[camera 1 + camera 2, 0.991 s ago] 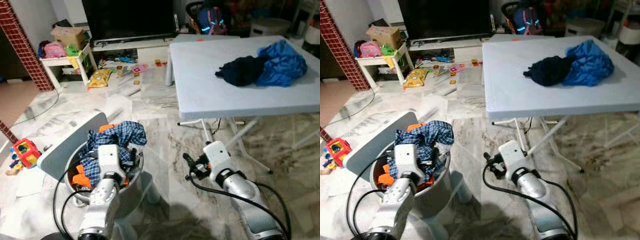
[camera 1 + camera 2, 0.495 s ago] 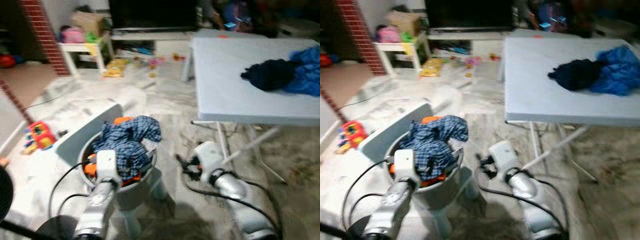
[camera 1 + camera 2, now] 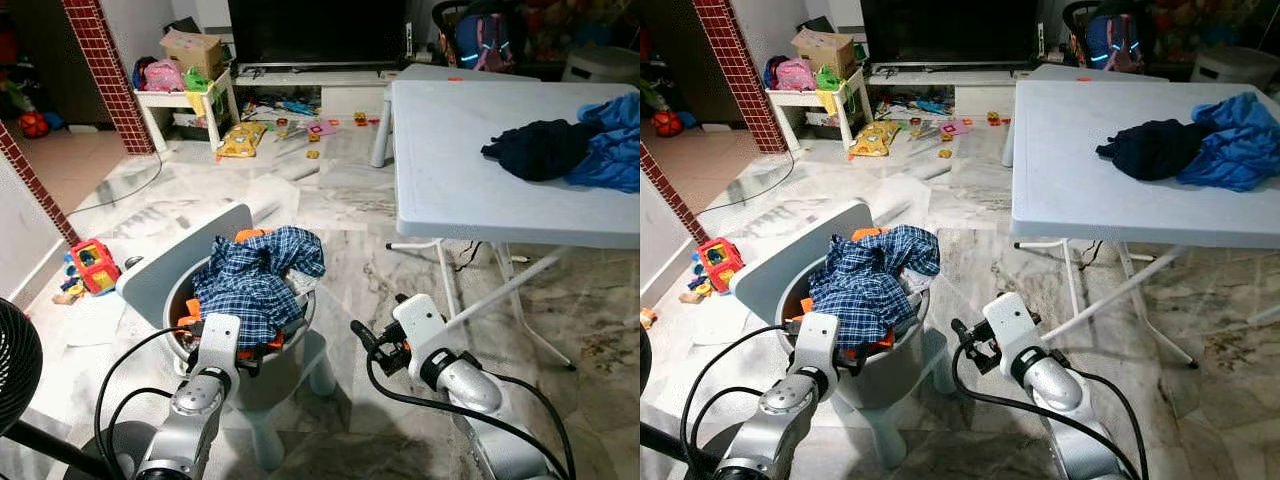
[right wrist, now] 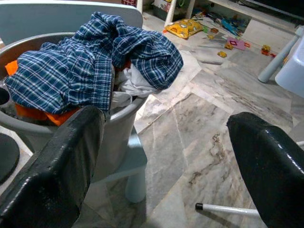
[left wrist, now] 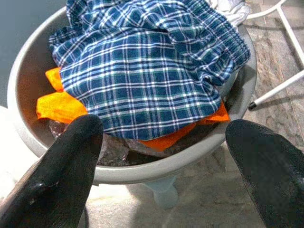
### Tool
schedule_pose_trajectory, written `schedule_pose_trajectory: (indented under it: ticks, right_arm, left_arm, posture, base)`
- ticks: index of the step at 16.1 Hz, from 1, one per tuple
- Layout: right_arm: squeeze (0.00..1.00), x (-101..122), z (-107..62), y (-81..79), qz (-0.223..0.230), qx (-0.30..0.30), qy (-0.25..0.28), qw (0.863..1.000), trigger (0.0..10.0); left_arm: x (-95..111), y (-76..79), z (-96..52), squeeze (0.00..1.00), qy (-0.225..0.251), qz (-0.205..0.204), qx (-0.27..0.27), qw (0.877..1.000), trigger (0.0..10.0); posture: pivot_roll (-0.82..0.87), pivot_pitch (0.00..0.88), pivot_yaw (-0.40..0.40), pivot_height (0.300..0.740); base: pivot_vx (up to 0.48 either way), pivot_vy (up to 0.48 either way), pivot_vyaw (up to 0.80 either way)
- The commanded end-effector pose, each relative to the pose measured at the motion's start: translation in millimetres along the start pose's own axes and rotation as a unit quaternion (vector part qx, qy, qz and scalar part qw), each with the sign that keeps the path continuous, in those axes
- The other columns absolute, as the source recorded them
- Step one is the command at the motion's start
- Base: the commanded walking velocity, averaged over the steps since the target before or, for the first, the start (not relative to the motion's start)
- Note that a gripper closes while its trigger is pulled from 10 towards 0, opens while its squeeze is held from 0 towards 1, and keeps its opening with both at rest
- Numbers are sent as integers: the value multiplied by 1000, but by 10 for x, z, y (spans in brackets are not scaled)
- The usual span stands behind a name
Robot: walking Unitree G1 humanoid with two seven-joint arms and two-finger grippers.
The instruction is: Hang hanger
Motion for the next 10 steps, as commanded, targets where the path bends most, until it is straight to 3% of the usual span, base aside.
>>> schedule_pose_trajectory:
  ticks: [1,5,7,10]
  right_arm:
    - [0,64,-16,20,-1,0,8,1000,10000]
    - [0,80,-53,85,-4,-9,6,1000,10000]
    - [0,88,-69,54,-6,-5,0,1000,10000]
    - [0,131,-196,47,-9,-8,-11,1000,10000]
  left_arm:
    - [103,-10,26,0,12,11,-3,1000,10000]
    - [223,45,74,0,34,28,-16,999,10000]
    - [383,174,153,0,50,55,-39,996,10000]
    - [359,225,188,0,35,84,-50,995,10000]
  posture:
    - [-191,0,34,740]
    - [-193,0,25,740]
    - [-197,0,15,740]
    - [-235,0,16,740]
  base:
    - [0,0,0]
    - [0,0,0]
    - [0,0,0]
    - [0,0,0]
Point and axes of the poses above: a point about 5 cm out from each wrist's last joint towards the gripper, its own z axis pointing out of the wrist towards the gripper, its own x axis along the axis of the wrist's last joint, y = z × x, the point moved 2 cm from there along z, pointing out of the wrist towards the gripper, and after that the axes turned 7 degrees about z, right-handed, at the moved point
